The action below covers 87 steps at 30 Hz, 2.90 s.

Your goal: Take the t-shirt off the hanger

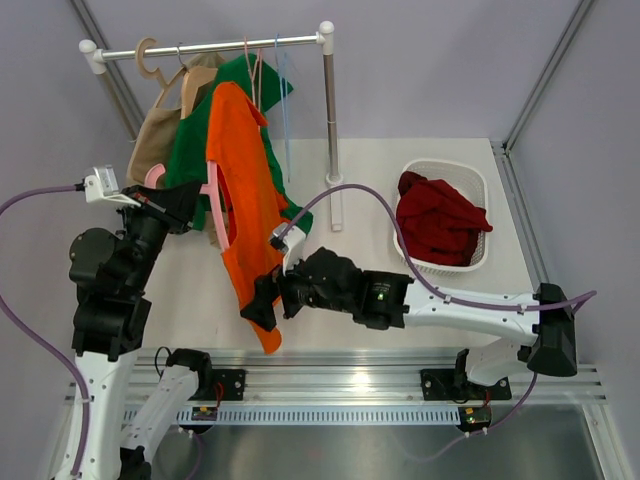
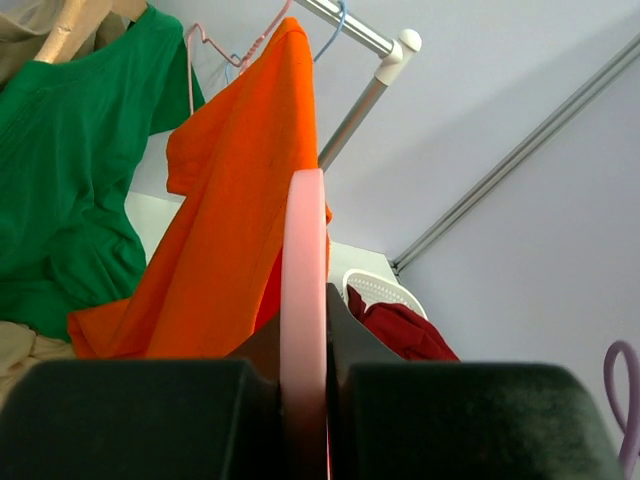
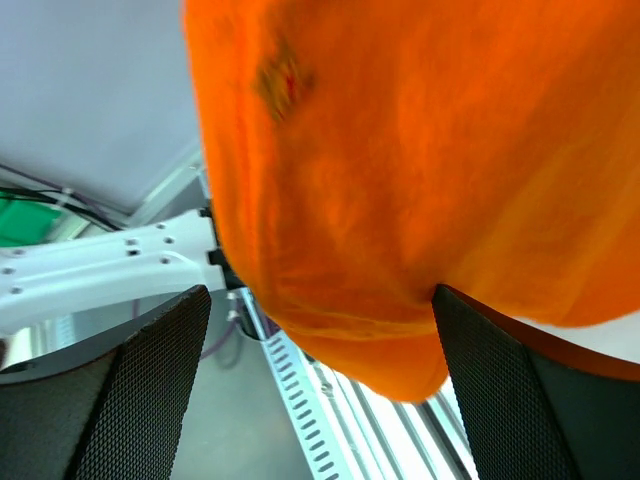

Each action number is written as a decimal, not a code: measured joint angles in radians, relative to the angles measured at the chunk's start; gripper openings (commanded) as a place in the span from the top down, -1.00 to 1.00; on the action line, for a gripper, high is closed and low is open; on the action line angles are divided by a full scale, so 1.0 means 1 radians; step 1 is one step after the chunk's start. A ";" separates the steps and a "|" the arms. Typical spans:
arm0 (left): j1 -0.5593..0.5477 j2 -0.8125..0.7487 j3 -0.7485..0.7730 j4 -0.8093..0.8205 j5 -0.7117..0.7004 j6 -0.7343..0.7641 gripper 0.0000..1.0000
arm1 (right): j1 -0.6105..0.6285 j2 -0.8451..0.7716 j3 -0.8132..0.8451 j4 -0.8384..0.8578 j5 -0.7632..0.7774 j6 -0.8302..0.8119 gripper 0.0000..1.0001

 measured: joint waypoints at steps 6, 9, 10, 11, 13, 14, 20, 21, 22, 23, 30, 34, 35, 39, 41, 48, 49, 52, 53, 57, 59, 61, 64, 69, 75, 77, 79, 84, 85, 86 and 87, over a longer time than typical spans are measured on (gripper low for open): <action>0.000 0.002 0.016 0.005 -0.029 -0.009 1.00 | 0.089 0.001 -0.031 0.017 0.111 -0.024 -0.97; 0.000 0.002 0.019 0.007 -0.030 -0.022 1.00 | 0.100 0.010 -0.046 0.058 0.160 -0.033 -0.66; 0.000 0.002 0.019 0.007 -0.030 -0.023 1.00 | 0.100 0.018 -0.047 0.071 0.173 -0.035 -0.47; 0.000 0.002 0.019 0.007 -0.031 -0.023 1.00 | 0.099 0.025 -0.049 0.080 0.182 -0.042 -0.29; 0.000 0.002 0.019 0.007 -0.034 -0.023 1.00 | 0.098 0.037 -0.054 0.091 0.192 -0.047 0.13; 0.000 0.003 0.021 0.007 -0.035 -0.023 1.00 | 0.098 0.042 -0.058 0.097 0.193 -0.048 0.39; 0.000 0.003 0.033 0.007 -0.038 -0.021 1.00 | 0.098 0.054 -0.095 0.124 0.198 -0.045 1.00; 0.000 0.004 0.035 0.006 -0.039 -0.016 1.00 | 0.100 0.053 -0.103 0.124 0.197 -0.045 1.00; 0.000 0.007 0.040 0.006 -0.042 -0.007 1.00 | 0.100 0.049 -0.116 0.125 0.196 -0.045 1.00; 0.000 0.013 0.048 0.004 -0.051 0.004 1.00 | 0.103 0.041 -0.133 0.125 0.196 -0.045 1.00; 0.000 0.142 0.168 -0.001 -0.164 0.147 1.00 | 0.178 -0.083 -0.332 0.086 0.193 -0.016 1.00; -0.003 0.230 0.224 -0.034 -0.187 0.202 1.00 | 0.211 -0.184 -0.439 0.061 0.239 0.037 1.00; -0.003 0.255 0.242 -0.047 -0.188 0.214 1.00 | 0.213 -0.225 -0.468 0.050 0.261 0.055 1.00; -0.005 0.317 0.304 -0.115 -0.158 0.234 1.00 | 0.213 -0.444 -0.539 -0.046 0.422 0.132 1.00; -0.004 0.297 0.303 -0.126 -0.105 0.217 1.00 | 0.213 -0.528 -0.539 -0.096 0.498 0.142 1.00; 0.000 0.082 0.227 -0.179 0.115 0.156 1.00 | 0.063 -0.438 -0.387 -0.087 0.531 -0.031 1.00; 0.000 0.053 0.222 -0.194 0.145 0.154 1.00 | 0.021 -0.382 -0.337 -0.072 0.506 -0.067 1.00; 0.000 -0.002 0.214 -0.265 0.223 0.156 1.00 | -0.102 -0.224 -0.182 -0.029 0.407 -0.140 1.00; 0.000 -0.012 0.214 -0.300 0.238 0.161 1.00 | -0.138 -0.180 -0.130 -0.019 0.376 -0.157 1.00; 0.000 -0.042 0.203 -0.441 0.225 0.208 1.00 | -0.208 -0.104 -0.008 0.023 0.268 -0.214 0.52; 0.001 -0.066 0.181 -0.492 0.222 0.219 1.00 | -0.211 -0.116 -0.004 0.051 0.183 -0.239 -0.09; 0.001 -0.079 0.175 -0.530 0.235 0.219 1.00 | -0.210 -0.121 -0.003 0.068 0.076 -0.268 -0.29; 0.002 -0.077 0.198 -0.562 0.266 0.216 1.00 | -0.209 -0.112 -0.027 0.099 -0.077 -0.298 -0.58; 0.002 -0.066 0.328 -0.568 0.318 0.210 1.00 | -0.209 -0.101 -0.172 0.156 -0.191 -0.320 -0.99; 0.002 -0.075 0.378 -0.531 0.334 0.207 1.00 | -0.211 -0.142 -0.390 0.188 -0.129 -0.319 -0.99; 0.002 -0.077 0.368 -0.533 0.323 0.207 1.00 | -0.228 -0.177 -0.471 0.216 -0.090 -0.282 -0.99; 0.002 -0.086 0.348 -0.532 0.297 0.208 1.00 | -0.266 -0.177 -0.512 0.233 -0.037 -0.227 -0.99; 0.002 -0.116 0.290 -0.523 0.233 0.209 1.00 | -0.302 0.071 -0.357 0.205 0.104 -0.160 -0.99; 0.002 -0.116 0.285 -0.523 0.220 0.211 1.00 | -0.297 0.136 -0.304 0.195 0.122 -0.162 -0.99; 0.002 -0.116 0.284 -0.521 0.205 0.215 1.00 | -0.290 0.197 -0.252 0.182 0.142 -0.164 -0.99; 0.002 -0.116 0.282 -0.517 0.190 0.218 1.00 | -0.279 0.261 -0.190 0.160 0.159 -0.171 -0.99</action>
